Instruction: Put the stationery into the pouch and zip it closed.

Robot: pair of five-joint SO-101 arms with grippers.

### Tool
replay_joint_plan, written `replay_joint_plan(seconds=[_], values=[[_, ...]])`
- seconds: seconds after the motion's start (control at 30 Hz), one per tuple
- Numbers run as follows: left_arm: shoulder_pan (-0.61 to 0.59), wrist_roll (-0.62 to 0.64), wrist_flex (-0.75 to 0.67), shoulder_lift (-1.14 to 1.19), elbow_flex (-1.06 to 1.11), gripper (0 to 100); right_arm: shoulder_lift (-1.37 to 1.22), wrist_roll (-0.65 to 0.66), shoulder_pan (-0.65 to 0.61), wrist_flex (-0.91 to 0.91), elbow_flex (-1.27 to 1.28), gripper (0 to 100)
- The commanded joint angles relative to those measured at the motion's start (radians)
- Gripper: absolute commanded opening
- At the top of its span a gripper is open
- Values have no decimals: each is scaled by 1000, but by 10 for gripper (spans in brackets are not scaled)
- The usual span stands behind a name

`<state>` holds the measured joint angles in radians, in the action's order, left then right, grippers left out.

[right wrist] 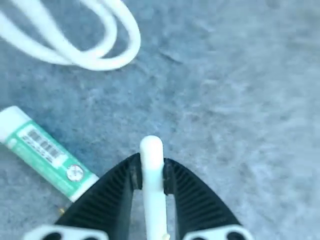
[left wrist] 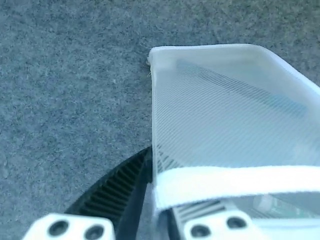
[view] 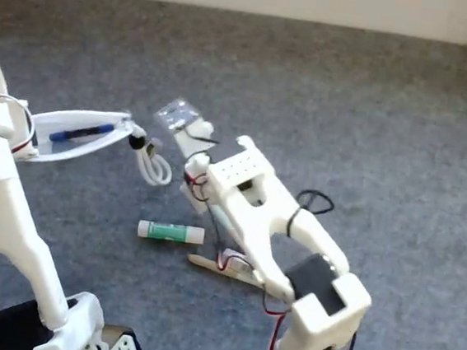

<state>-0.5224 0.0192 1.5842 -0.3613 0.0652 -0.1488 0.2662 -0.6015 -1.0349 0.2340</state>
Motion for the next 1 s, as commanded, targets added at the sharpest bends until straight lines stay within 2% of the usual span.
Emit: replay_joint_plan(seconds=[0.0, 0.23, 0.37, 0.5, 0.67, 0.97], values=[[84, 46, 15, -1, -31, 7, 130, 5, 68, -2, 18, 5], [208, 91, 49, -87, -31, 7, 222, -2, 183, -1, 24, 5], [282, 104, 57, -174, -31, 7, 252, -94, 240, 31, 25, 5], [351, 104, 84, -209, -30, 7, 295, -118, 277, 33, 27, 5], [363, 127, 81, -208, -19, 7, 386, -120, 286, 35, 74, 5], [363, 132, 78, -208, -7, 7, 697, -120, 282, 35, 162, 5]])
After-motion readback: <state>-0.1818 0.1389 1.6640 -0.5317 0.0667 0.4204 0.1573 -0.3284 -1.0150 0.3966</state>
